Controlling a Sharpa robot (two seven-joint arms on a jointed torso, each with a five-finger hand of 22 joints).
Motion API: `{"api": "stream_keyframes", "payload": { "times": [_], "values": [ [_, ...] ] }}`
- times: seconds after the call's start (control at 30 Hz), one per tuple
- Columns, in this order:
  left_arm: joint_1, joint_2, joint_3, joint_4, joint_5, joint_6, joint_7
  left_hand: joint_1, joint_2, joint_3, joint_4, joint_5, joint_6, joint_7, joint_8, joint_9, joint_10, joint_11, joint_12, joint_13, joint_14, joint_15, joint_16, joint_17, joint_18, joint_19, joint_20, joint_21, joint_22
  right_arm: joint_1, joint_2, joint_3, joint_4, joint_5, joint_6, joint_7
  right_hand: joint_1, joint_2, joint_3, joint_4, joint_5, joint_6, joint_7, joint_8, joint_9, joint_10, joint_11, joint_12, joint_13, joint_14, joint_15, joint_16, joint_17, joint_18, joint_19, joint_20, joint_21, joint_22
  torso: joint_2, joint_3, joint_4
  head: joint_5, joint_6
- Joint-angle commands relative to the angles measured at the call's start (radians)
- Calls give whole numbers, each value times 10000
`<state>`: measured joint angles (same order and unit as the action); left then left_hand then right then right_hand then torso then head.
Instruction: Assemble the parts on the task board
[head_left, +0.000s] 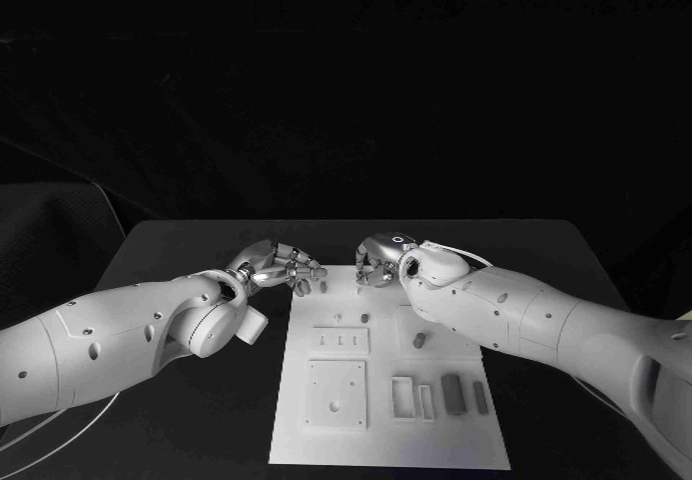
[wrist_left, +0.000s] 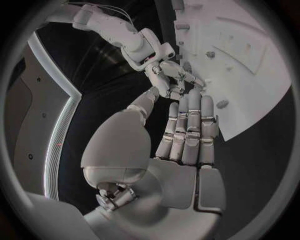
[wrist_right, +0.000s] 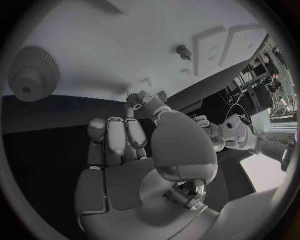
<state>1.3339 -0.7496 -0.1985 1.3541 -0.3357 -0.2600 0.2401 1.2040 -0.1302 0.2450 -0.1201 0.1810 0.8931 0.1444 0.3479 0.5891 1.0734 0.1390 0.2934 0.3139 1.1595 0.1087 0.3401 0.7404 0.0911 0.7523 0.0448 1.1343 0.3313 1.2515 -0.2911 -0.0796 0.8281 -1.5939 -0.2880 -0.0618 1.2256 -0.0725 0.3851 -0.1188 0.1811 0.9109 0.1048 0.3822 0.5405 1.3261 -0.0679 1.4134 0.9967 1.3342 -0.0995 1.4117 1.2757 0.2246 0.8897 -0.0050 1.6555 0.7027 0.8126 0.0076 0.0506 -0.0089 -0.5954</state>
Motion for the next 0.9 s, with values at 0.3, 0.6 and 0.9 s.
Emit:
{"api": "stream_keyframes", "payload": {
  "times": [0.3, 0.6, 0.9],
  "values": [
    [15, 33, 11, 8, 25, -19, 57, 127, 28, -14, 37, 48, 9, 74, -44, -17, -31, 22, 67, 8, -73, 30, -47, 0, 186, -84, 10, -50, -14, -26, 53, -34, -90, -48, 170, -57, -249, -380, -54, 71, 24, -28, 534, -398, -164, -157, -19, -36, -43, -98, -45, 39, -23, 59, -101, -5, 601, -2, 8, -10, 12, -6, 15],
    [15, 34, 12, 8, 25, -12, 66, 187, 40, 10, 27, 52, -39, 67, -73, -31, -49, 22, 63, 5, -82, 32, -60, 2, 187, -92, 10, -60, -15, -27, 55, -46, -71, -44, 170, -111, -331, -467, -71, 78, 21, -506, 583, -681, -288, -320, 19, -143, -101, -236, -26, 4, -56, 48, -224, 10, 576, -31, 13, -4, 2, -1, 16],
    [15, 18, 12, 4, 25, -25, 69, 206, 40, 18, 26, 51, -60, 64, -85, -37, -55, 23, 62, 4, -86, 33, -65, 3, 186, -95, 11, -65, -16, -27, 37, -46, -70, -43, -3, -128, -342, -467, -69, 81, 22, -586, 591, -720, -308, -346, 26, -160, -110, -260, -23, 0, -60, 45, -245, 13, 572, -36, 17, 0, 0, -5, 25]
  ]
}}
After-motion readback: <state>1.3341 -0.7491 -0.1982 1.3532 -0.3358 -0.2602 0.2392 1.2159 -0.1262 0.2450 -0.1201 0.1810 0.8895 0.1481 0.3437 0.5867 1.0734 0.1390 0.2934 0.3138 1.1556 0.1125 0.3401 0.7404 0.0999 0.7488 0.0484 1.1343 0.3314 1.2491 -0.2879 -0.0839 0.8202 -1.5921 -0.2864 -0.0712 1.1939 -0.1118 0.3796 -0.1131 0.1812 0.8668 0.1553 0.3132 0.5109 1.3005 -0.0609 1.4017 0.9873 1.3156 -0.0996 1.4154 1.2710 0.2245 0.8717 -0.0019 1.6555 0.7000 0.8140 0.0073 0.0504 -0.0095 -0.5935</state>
